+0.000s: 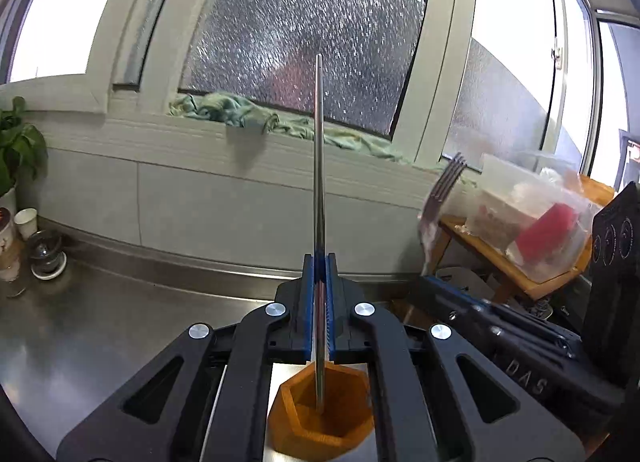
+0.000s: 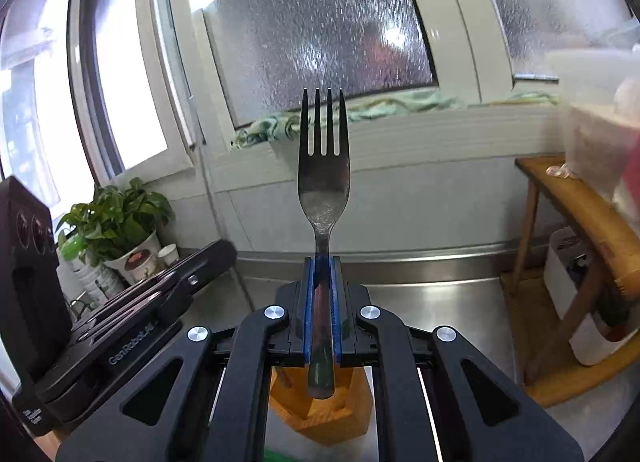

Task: Organize utensils
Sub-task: 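Lift the chopstick and fork and carry both over the orange holder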

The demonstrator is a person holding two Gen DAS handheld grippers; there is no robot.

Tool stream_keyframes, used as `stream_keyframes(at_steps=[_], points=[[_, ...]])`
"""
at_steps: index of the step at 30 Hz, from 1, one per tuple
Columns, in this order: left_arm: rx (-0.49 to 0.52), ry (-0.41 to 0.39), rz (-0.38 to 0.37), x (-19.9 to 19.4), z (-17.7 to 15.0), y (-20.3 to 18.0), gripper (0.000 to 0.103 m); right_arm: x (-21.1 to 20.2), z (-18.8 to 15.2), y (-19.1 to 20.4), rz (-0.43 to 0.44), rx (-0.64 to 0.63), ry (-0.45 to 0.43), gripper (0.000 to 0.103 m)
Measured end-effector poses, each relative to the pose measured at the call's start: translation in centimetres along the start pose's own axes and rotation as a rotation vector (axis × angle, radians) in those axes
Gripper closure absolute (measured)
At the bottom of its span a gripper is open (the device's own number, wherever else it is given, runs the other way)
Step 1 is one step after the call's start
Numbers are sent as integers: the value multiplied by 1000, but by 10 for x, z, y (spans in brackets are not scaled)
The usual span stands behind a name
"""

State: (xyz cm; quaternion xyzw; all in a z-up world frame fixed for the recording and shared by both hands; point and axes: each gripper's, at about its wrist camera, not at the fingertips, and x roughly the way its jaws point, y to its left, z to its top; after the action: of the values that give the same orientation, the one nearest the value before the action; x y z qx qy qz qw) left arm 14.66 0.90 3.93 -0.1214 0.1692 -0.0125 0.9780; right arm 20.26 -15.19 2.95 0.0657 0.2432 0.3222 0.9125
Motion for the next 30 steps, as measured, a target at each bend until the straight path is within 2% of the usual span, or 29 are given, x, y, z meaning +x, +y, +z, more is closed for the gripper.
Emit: stream_keyframes(at_steps=[16,30], points=[[2,114,-15,26,-43,14,99,30,-43,-18,32,34,122,95],[-13,191,-19,35,-60,20,99,38,-57,-22,19,54,172,93]])
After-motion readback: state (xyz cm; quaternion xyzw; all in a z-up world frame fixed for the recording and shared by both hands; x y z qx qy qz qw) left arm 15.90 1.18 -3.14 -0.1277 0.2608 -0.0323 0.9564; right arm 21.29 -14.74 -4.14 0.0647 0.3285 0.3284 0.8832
